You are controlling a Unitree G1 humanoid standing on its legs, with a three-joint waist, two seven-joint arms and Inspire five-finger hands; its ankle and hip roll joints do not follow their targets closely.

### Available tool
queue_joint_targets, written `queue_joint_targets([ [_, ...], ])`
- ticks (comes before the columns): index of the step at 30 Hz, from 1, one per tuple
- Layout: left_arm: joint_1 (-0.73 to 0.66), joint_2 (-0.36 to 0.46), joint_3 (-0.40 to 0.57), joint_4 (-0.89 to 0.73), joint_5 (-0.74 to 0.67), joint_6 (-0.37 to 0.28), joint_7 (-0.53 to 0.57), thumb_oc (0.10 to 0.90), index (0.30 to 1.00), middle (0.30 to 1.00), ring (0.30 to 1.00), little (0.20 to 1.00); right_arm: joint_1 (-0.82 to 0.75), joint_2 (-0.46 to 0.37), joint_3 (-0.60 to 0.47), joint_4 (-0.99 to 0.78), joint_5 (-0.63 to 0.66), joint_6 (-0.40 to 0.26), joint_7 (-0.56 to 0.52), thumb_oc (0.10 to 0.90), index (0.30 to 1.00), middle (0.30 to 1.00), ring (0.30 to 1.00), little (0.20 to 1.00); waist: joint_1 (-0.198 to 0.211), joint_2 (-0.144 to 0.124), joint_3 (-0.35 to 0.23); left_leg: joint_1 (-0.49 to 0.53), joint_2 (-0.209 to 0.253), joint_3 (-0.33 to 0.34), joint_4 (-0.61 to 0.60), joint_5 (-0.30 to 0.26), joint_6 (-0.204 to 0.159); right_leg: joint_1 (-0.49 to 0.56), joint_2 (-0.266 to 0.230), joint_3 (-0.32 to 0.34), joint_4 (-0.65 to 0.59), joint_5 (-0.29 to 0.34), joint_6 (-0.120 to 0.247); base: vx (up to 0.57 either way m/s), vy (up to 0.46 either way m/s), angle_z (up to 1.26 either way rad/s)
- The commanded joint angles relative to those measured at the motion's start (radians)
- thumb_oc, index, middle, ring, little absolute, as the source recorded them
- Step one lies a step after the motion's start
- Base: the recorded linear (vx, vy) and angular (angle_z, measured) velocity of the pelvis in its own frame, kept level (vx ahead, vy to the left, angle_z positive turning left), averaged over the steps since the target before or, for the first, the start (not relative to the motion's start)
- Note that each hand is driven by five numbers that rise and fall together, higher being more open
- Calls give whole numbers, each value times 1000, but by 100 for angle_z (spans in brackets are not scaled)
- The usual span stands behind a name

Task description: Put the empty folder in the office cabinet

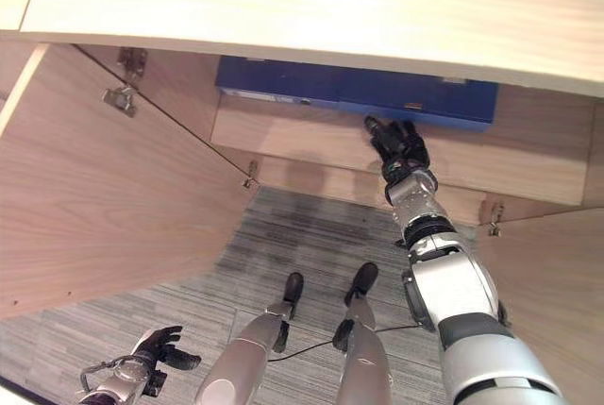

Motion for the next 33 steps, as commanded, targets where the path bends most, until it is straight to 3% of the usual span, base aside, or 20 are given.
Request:
queue_joint_targets([
  [1,53,101,-3,50,21,7,18,800,900,900,900,900,-45,23,-43,-98,77,-68,37,800,900,900,900,900,24,20,6,57,34,4,-159,-10,-14,75,17,25,121,-266,69,8,13,-5],
  [4,58,82,40,55,21,11,37,800,900,900,900,900,80,85,-189,-222,313,-160,104,800,900,900,900,900,17,26,17,59,31,7,-166,-10,-16,86,19,27,100,-264,76,-1,21,3],
  [9,61,91,52,46,15,9,41,800,900,900,900,900,105,67,-176,-257,307,-187,105,800,900,900,900,900,14,26,21,60,28,13,-167,-10,-17,88,16,28,94,-256,79,-14,28,-3],
  [12,56,116,45,43,20,8,26,800,900,900,900,900,82,-1,-31,-223,116,-108,84,800,900,900,900,900,11,16,19,56,28,25,-162,-8,-19,85,14,30,92,-246,76,-7,3,-3],
  [14,49,121,43,43,24,8,22,800,900,900,900,900,64,-22,10,-207,51,-84,83,800,900,900,900,900,8,14,20,54,28,27,-161,-7,-20,83,14,31,91,-243,76,0,0,0],
  [17,18,143,14,34,37,1,5,800,900,900,900,900,-21,-93,202,-142,-251,29,96,800,900,900,900,900,1,-2,14,46,31,33,-163,-2,-19,74,14,35,84,-229,74,-33,1,-5],
  [18,17,142,15,34,37,1,5,800,900,900,900,900,-24,-93,203,-140,-251,29,97,800,900,900,900,900,0,-1,15,46,31,33,-163,-2,-19,74,14,35,84,-229,74,-27,7,-9],
  [20,4,146,6,28,43,-3,-1,800,900,900,900,900,-75,-114,294,-94,-417,76,115,800,900,900,900,900,-4,-8,15,44,32,37,-165,2,-19,73,15,38,79,-222,73,-27,17,-5],
  [21,-14,146,-2,25,40,-5,-3,800,900,900,900,900,-120,-122,380,-60,-584,115,137,800,900,900,900,900,-7,-14,16,42,33,39,-166,7,-19,71,16,40,77,-217,73,0,0,0],
  [22,-15,145,-1,25,40,-5,-3,800,900,900,900,900,-122,-122,380,-59,-584,114,138,800,900,900,900,900,-8,-13,17,42,33,39,-167,7,-19,71,16,40,77,-217,73,-30,16,-2],
  [23,-27,141,-8,19,35,-6,-4,800,900,900,900,900,-143,-117,476,-46,-758,144,171,800,900,900,900,900,-11,-21,16,48,34,38,-176,16,-20,77,18,38,66,-211,75,-14,7,-5],
  [25,-30,136,-10,16,35,-5,-4,800,900,900,900,900,-139,-115,510,-53,-819,154,180,800,900,900,900,900,-13,-22,15,55,34,37,-184,20,-21,84,19,36,59,-208,76,-7,3,-3],
  [26,-31,128,-13,12,42,-3,-3,800,900,900,900,900,-110,-113,583,-57,-963,175,214,800,900,900,900,900,-13,-30,1,79,33,35,-216,34,-23,111,22,32,33,-201,81,33,4,1],
  [29,-3,103,-14,12,75,-5,-7,800,900,900,900,900,54,-80,593,-34,-1125,178,254,800,900,900,900,900,-14,-30,-46,160,32,28,-292,57,-25,194,30,26,-31,-185,95,67,25,3],
  [30,-2,103,-15,12,75,-5,-7,800,900,900,900,900,55,-79,593,-34,-1125,178,254,800,900,900,900,900,-13,-30,-46,162,32,28,-293,57,-25,196,31,26,-32,-184,95,67,71,2],
  [33,1,56,-25,34,126,-2,-18,800,900,900,900,900,353,15,438,50,-1134,160,247,800,900,900,900,900,-23,-12,-101,227,7,24,-305,71,-16,283,20,15,-74,-160,107,-24,141,-1],
])
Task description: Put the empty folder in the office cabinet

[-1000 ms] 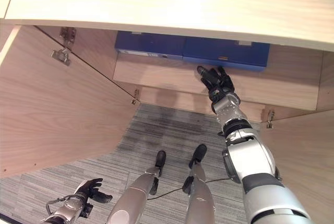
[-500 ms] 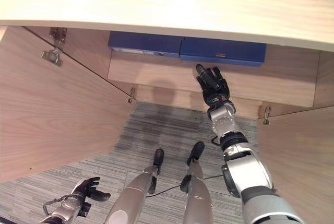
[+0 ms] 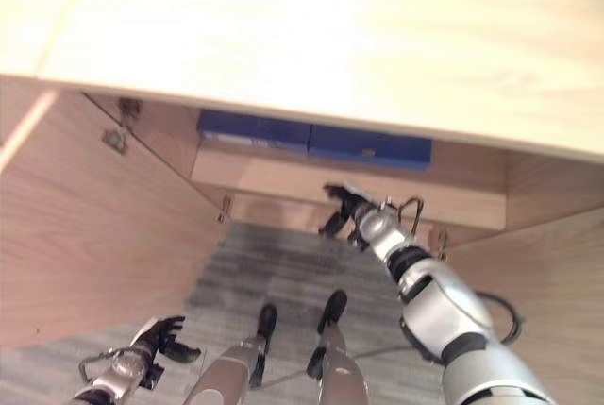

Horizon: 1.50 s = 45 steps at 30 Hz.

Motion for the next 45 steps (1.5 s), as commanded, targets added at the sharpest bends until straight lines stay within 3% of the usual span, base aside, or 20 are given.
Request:
queue_joint_targets([
  [1,-28,21,-16,63,70,10,3,800,900,900,900,900,102,-14,-15,167,-26,54,40,800,900,900,900,900,2,105,28,14,5,-3,-159,58,-25,104,1,-8,35,-189,95,-77,220,10],
  [5,-46,-31,-18,105,136,18,-21,800,900,900,900,900,352,23,-158,252,-98,53,21,800,900,900,900,900,-53,103,-37,111,-11,4,-159,25,-8,192,-7,7,30,-195,109,21,165,-19],
  [10,-47,-67,-2,165,198,33,-40,800,900,900,900,900,502,49,-228,277,-151,64,33,800,900,900,900,900,-94,84,-109,186,-19,28,-159,-16,13,240,-10,37,30,-197,124,58,118,-35],
  [16,-8,-122,19,229,251,37,-47,800,900,900,900,900,646,75,-416,288,-14,34,-44,800,900,900,900,900,-159,57,-183,255,-22,87,-159,-56,38,250,-4,120,42,-188,142,23,96,-36],
  [21,27,-155,23,275,296,32,-35,800,900,900,900,900,761,81,-608,331,171,7,-114,800,900,900,900,900,-229,41,-197,300,-14,157,-159,-80,49,237,1,179,80,-182,154,-8,74,-48],
  [23,30,-156,23,284,305,33,-31,800,900,900,900,900,779,72,-653,343,205,0,-137,800,900,900,900,900,-246,39,-188,309,-7,188,-159,-85,51,221,-1,180,112,-182,159,-64,52,-64],
  [24,24,-160,29,290,297,37,-31,800,900,900,900,900,784,64,-678,342,216,-1,-158,800,900,900,900,900,-258,40,-174,321,6,230,-159,-93,50,199,-19,134,150,-181,165,-86,48,-65],
  [27,10,-154,41,297,291,46,-34,800,900,900,900,900,792,45,-714,346,219,6,-182,800,900,900,900,900,-272,46,-155,348,29,286,-159,-105,45,204,-71,34,190,-193,167,-28,13,-100],
  [32,1,-146,44,296,293,51,-35,800,900,900,900,900,802,30,-746,347,232,10,-196,800,900,900,900,900,-277,48,-160,354,46,308,-159,-112,47,218,-114,53,220,-199,165,-11,-43,-40],
  [37,-6,-128,46,298,294,47,-28,800,900,900,900,900,780,-17,-830,331,305,-14,-241,800,900,900,900,900,-273,37,-192,355,48,317,-159,-122,36,264,-178,84,150,-132,197,60,-114,-4],
  [41,7,-104,57,295,289,42,-17,800,900,900,900,900,760,-75,-874,301,325,-33,-270,800,900,900,900,900,-268,22,-200,361,67,338,-159,-118,16,281,-191,98,84,-86,218,77,-240,-14],
  [45,37,-102,95,303,277,38,3,800,900,900,900,900,763,-80,-861,216,312,-58,-294,800,900,900,900,900,-258,-5,-201,391,113,393,-159,-111,-17,305,-149,94,28,-124,222,105,-284,-30],
])
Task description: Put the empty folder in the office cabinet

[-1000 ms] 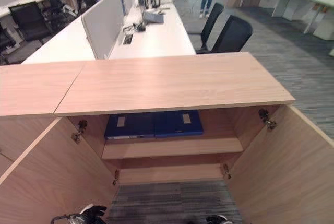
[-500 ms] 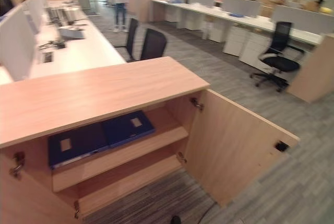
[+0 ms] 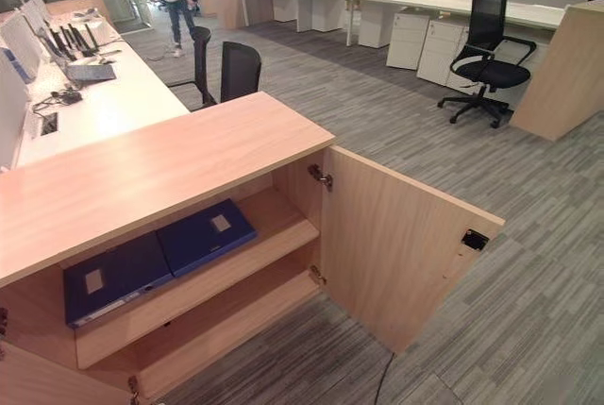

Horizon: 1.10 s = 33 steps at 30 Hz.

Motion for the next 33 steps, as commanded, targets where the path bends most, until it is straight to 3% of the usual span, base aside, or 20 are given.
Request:
queue_joint_targets([
  [1,-40,47,103,59,-3,-15,58,800,900,900,900,900,-54,-15,21,2,8,-44,-55,800,900,900,900,900,7,-50,1,16,-4,-19,-2,-108,9,-30,-77,52,-23,24,92,134,-341,-30],
  [3,-31,47,123,59,-16,-15,64,800,900,900,900,900,-51,-21,30,-40,-9,-48,-63,800,900,900,900,900,7,-52,-2,21,15,-13,-2,-103,-3,-29,-60,59,-28,17,85,105,-294,-40],
  [4,-12,37,157,41,-50,-16,75,800,900,900,900,900,-31,-49,42,-198,-57,-64,-95,800,900,900,900,900,0,-50,-2,22,56,-5,-2,-87,-25,-25,-19,71,-38,-6,67,102,-327,-40],
  [6,-4,31,165,31,-58,-14,75,800,900,900,900,900,-18,-62,40,-282,-80,-64,-107,800,900,900,900,900,-3,-47,-3,21,74,-5,-2,-81,-34,-27,0,77,-39,-15,58,85,-319,-27],
  [7,-2,18,168,-1,-70,-13,78,800,900,900,900,900,0,-92,33,-453,-122,-79,-139,800,900,900,900,900,-17,-35,3,15,118,6,0,-60,-56,-29,46,92,-43,-47,40,55,-279,-19],
  [10,-6,10,156,-56,-66,-5,68,800,900,900,900,900,25,-119,15,-641,-181,-77,-159,800,900,900,900,900,-25,-14,2,16,168,21,5,-35,-80,-19,99,95,-43,-89,14,78,-282,-12],
  [14,-22,14,139,-88,-72,-3,67,800,900,900,900,900,16,-139,13,-679,-189,-89,-167,800,900,900,900,900,-23,-8,6,10,211,25,14,-5,-97,-6,139,88,-43,-120,-12,57,-183,-3],
  [16,-33,15,124,-102,-75,3,64,800,900,900,900,900,16,-150,15,-713,-181,-95,-158,800,900,900,900,900,-18,-4,9,18,252,22,26,4,-118,26,174,76,-43,-167,-28,122,-269,5],
  [25,-40,6,116,-113,-65,13,70,800,900,900,900,900,18,-179,0,-811,-182,-103,-151,800,900,900,900,900,-1,-9,49,-42,307,73,114,107,-143,74,199,4,-43,-218,-77,0,-123,23],
  [26,-83,-31,88,-88,-63,17,83,800,900,900,900,900,0,-171,36,-819,-191,-106,-143,800,900,900,900,900,-14,-10,45,-34,310,87,111,111,-149,80,203,5,-43,-221,-79,44,-88,34],
  [27,-34,8,136,-65,-69,13,81,800,900,900,900,900,4,-192,26,-843,-200,-114,-144,800,900,900,900,900,0,-11,46,-33,310,76,112,128,-156,85,205,-3,-43,-222,-84,42,-64,21],
  [33,11,39,163,-71,-10,10,79,800,900,900,900,900,-31,-271,33,-883,-280,-111,-132,800,900,900,900,900,27,-1,45,-30,316,61,81,167,-174,92,212,-33,-43,-236,-94,3,-49,16],
])
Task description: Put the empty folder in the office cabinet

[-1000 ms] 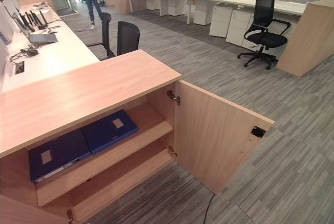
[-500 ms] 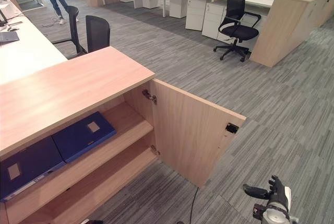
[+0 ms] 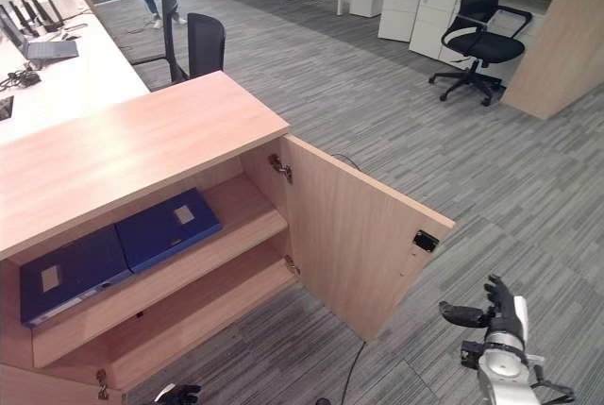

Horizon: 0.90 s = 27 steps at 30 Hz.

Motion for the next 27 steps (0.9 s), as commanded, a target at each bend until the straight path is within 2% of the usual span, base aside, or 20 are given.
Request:
queue_joint_targets([
  [1,-22,90,-37,20,52,8,14,800,900,900,900,900,-94,-95,-23,-75,-69,-88,-13,800,900,900,900,900,20,-58,-38,5,67,-4,15,86,-33,33,-31,37,7,-182,71,-11,-18,15],
  [5,-8,86,-57,-15,62,3,-5,800,900,900,900,900,-160,-137,61,-106,-81,-99,50,800,900,900,900,900,41,-50,-41,2,70,-8,-10,108,-42,34,-23,26,7,-192,66,-5,-9,4],
  [6,-7,86,-56,-15,62,3,-5,800,900,900,900,900,-162,-137,63,-105,-80,-99,50,800,900,900,900,900,40,-50,-40,3,70,-8,-11,109,-42,34,-23,26,7,-192,65,0,0,0],
  [8,-20,87,-55,6,63,-1,3,800,900,900,900,900,-224,-142,151,-145,-79,-114,85,800,900,900,900,900,48,-52,-45,6,73,-3,-22,118,-48,34,-16,25,7,-195,62,0,0,0],
  [13,-23,88,-42,6,58,-3,7,800,900,900,900,900,-252,-152,232,-230,-43,-137,147,800,900,900,900,900,57,-54,-48,8,78,-4,-28,135,-55,37,-11,24,7,-198,57,-5,-8,-3],
  [14,-20,93,-36,2,58,-5,3,800,900,900,900,900,-257,-171,287,-285,-23,-142,209,800,900,900,900,900,64,-57,-50,7,81,-5,-29,142,-59,38,-8,23,7,-200,56,0,0,0],
  [16,-15,98,-36,-5,64,-7,-4,800,900,900,900,900,-274,-202,345,-337,-8,-145,260,800,900,900,900,900,69,-59,-52,9,84,-4,-30,145,-62,39,-6,20,7,-200,56,-11,-6,-4],
  [22,-12,103,-36,-4,62,-17,-19,800,900,900,900,900,-361,-226,518,-453,118,-169,376,800,900,900,900,900,80,-64,-57,8,90,-1,-31,158,-67,37,-3,20,7,-200,54,-2,0,-1],
  [23,-12,103,-35,-4,62,-17,-19,800,900,900,900,900,-363,-226,520,-453,119,-168,377,800,900,900,900,900,78,-63,-57,8,90,-1,-31,158,-67,37,-3,20,7,-200,54,0,0,0],
  [27,-17,102,-34,9,62,-19,-26,800,900,900,900,900,-387,-191,649,-625,384,-171,519,800,900,900,900,900,82,-68,-62,4,95,0,-34,171,-71,35,-3,15,7,-197,54,-5,2,1],
])
